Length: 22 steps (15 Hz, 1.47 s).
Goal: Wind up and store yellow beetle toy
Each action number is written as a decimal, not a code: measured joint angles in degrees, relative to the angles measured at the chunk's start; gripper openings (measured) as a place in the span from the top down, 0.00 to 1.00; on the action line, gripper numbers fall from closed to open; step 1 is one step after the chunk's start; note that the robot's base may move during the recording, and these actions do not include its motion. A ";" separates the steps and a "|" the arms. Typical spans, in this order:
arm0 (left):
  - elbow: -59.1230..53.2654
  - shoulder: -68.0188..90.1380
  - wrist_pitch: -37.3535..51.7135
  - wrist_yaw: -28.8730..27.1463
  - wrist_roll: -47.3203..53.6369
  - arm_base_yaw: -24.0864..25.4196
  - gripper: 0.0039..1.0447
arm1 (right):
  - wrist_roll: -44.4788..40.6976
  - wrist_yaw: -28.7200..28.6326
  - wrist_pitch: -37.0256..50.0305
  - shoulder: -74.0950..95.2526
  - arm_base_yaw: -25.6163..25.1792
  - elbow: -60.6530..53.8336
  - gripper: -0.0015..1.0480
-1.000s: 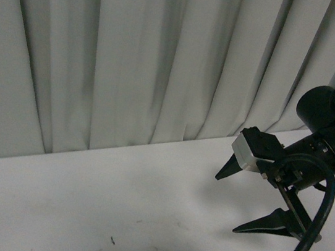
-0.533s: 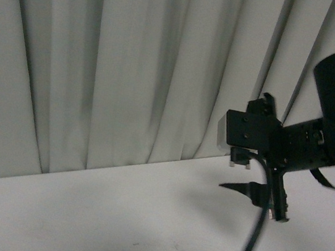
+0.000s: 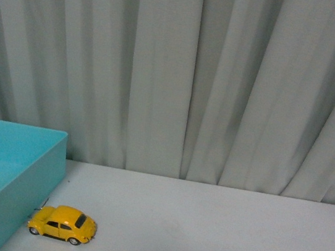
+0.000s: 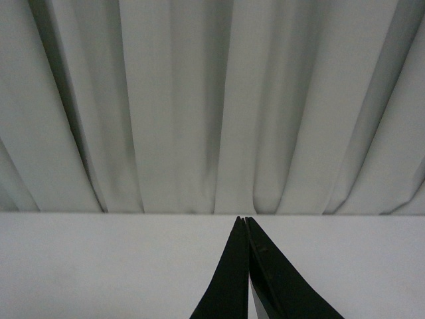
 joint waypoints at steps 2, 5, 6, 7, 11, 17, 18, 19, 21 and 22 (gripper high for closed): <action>0.00 0.00 0.02 -0.02 0.00 0.00 0.06 | 1.31 0.02 0.85 -4.96 0.00 -2.08 0.98; 0.00 0.00 0.02 -0.02 0.00 0.00 0.06 | 1.70 0.02 -0.83 -8.61 0.00 -6.36 0.98; 0.00 0.00 0.02 -0.02 0.00 0.00 0.06 | 1.70 0.04 -1.01 -10.16 0.00 -6.64 0.98; 0.00 0.00 0.02 -0.02 0.00 0.00 0.06 | 1.70 0.02 -1.75 -11.89 0.00 -7.34 0.98; 0.00 0.00 0.02 -0.02 0.00 0.00 0.06 | 1.77 0.02 -5.25 -17.29 0.00 -9.97 0.98; 0.00 0.00 0.02 -0.02 0.00 0.00 0.06 | 1.88 0.04 -9.01 -24.37 0.00 -12.48 0.98; 0.00 0.00 0.02 -0.02 0.00 0.00 0.06 | 1.86 0.04 -9.97 -25.33 0.00 -12.48 0.98; 0.00 0.00 0.02 -0.02 0.00 0.00 0.06 | 1.88 0.04 -10.97 -26.23 0.00 -12.48 0.98; 0.00 0.00 0.04 -0.02 0.00 0.00 0.06 | 1.88 0.07 -17.51 -30.56 0.00 -12.44 0.98; 0.00 0.00 0.02 -0.09 0.00 0.00 0.06 | 1.88 0.00 -21.88 -36.37 0.00 -12.46 0.98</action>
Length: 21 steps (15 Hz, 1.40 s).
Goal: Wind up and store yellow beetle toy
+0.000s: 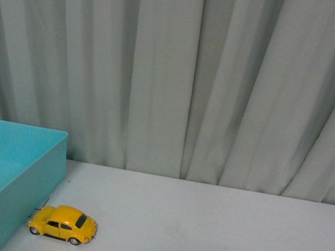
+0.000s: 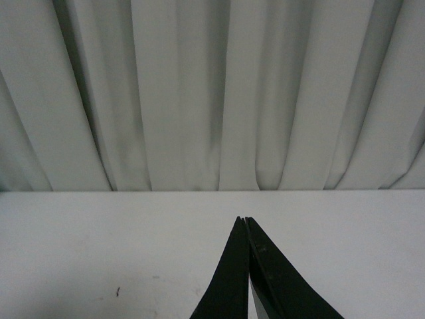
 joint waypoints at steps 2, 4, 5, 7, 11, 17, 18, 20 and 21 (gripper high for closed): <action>0.00 0.00 0.04 0.04 -0.02 0.00 0.06 | 0.00 0.09 -0.55 -0.33 0.00 0.00 0.98; 0.00 0.00 0.00 0.07 0.00 0.00 0.06 | 0.00 0.07 -0.09 -0.39 0.00 0.00 0.89; 0.00 0.00 0.00 0.07 0.00 0.00 0.06 | 0.00 0.07 -0.07 -0.42 0.00 0.00 0.77; 0.00 0.00 0.00 0.07 0.00 0.00 0.06 | 0.00 0.07 -0.09 -0.42 0.00 0.00 0.56; 0.00 0.00 0.00 0.07 0.00 0.00 0.06 | 0.02 0.07 -0.07 -0.42 0.00 0.00 0.05; 20.76 35.41 3.08 -11.30 -25.35 -5.03 0.06 | 0.02 0.07 -0.07 -0.39 0.00 0.00 0.06; 21.81 37.86 4.87 -10.60 -25.05 -4.39 0.06 | 0.00 0.04 -0.07 -0.39 0.00 0.00 0.06; 25.16 46.97 10.58 -8.66 -21.88 -2.78 0.06 | 0.00 0.07 -0.02 -0.42 0.00 0.00 0.06; 30.80 60.46 14.60 -4.22 -15.34 -0.96 0.06 | 0.00 0.07 -0.07 -0.42 0.00 0.00 0.06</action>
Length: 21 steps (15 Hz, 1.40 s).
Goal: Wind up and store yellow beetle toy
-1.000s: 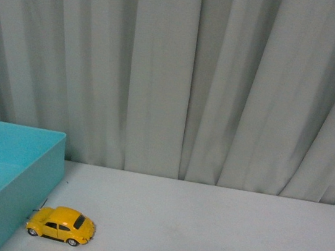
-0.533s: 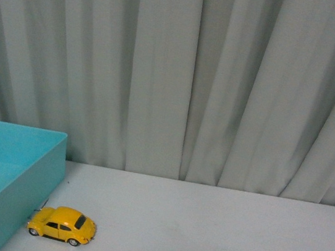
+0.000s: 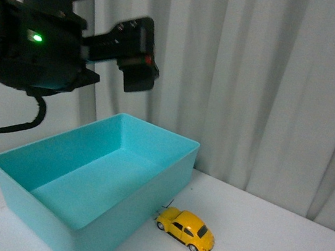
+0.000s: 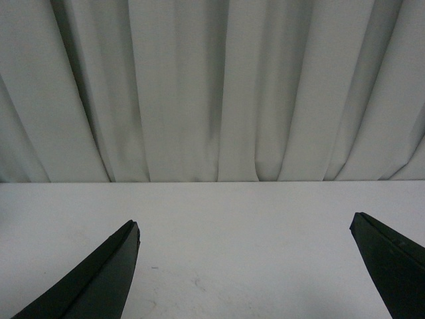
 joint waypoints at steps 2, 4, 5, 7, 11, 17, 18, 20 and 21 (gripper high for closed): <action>12.44 17.05 -0.90 5.86 14.01 -1.90 0.06 | 0.00 0.00 0.02 0.00 0.00 0.00 0.06; 25.46 29.94 -8.15 10.38 33.20 -4.66 0.06 | 0.00 0.00 0.00 0.00 0.00 0.00 0.06; 29.86 34.47 -13.44 11.87 42.47 -6.14 0.06 | 0.02 0.00 0.00 0.00 0.00 0.00 0.06; 37.81 41.51 -24.06 12.76 60.65 -9.18 0.06 | 0.02 0.02 0.00 0.00 0.00 0.00 0.06; 43.93 50.01 -40.52 5.40 85.68 -10.64 0.06 | 0.02 0.00 0.00 0.00 0.00 0.00 0.06; 44.35 56.08 -39.47 1.03 97.35 -10.67 0.06 | 0.02 0.02 0.00 0.00 0.00 0.00 0.06; 44.26 57.61 -39.17 0.81 97.90 -10.71 0.06 | 0.02 0.00 0.00 0.00 0.00 0.00 0.06; 43.89 59.45 -38.21 0.83 97.96 -10.78 0.06 | 0.02 0.02 0.00 0.00 0.00 0.00 0.06; 43.87 59.98 -37.75 0.61 98.16 -10.78 0.06 | 0.02 0.02 0.00 0.00 0.00 0.00 0.06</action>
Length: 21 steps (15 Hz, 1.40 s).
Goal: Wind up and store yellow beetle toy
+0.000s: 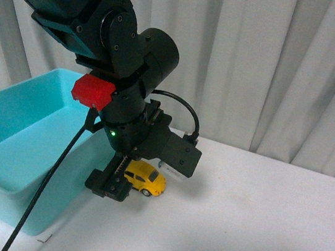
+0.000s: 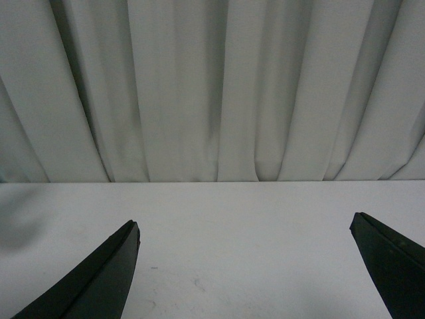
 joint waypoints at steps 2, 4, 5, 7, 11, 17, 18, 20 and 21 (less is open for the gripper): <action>0.00 1.53 0.44 -0.66 0.13 0.13 0.06 | 0.00 -0.02 0.00 0.00 0.00 0.00 0.06; 0.07 3.43 1.53 -1.60 0.09 0.13 0.23 | 0.00 0.00 0.00 0.00 0.00 0.00 0.06; 0.81 4.09 2.08 -1.97 -0.35 0.11 0.39 | -0.02 -0.02 0.00 0.00 0.00 0.00 0.06; 1.81 4.52 2.12 -2.29 -1.55 -0.02 0.56 | -0.02 -0.02 0.00 0.00 0.00 0.00 0.06; 2.45 4.52 1.79 -1.05 -4.81 -0.26 0.61 | 0.00 0.00 0.00 0.00 0.00 0.00 0.06; 2.51 -9.05 -1.09 22.25 -22.93 -1.18 0.61 | -0.02 -0.02 0.00 0.00 0.00 0.00 0.06; 2.40 -12.81 0.46 25.27 -25.90 0.13 0.61 | 0.00 0.00 0.00 0.00 0.00 0.00 0.06; 1.99 -20.15 4.24 29.75 -33.27 6.21 0.61 | 0.00 -0.02 0.00 0.00 0.00 0.00 0.06; 1.95 -22.05 5.79 29.44 -36.48 9.70 0.61 | -0.02 -0.02 0.00 0.00 0.00 0.00 0.06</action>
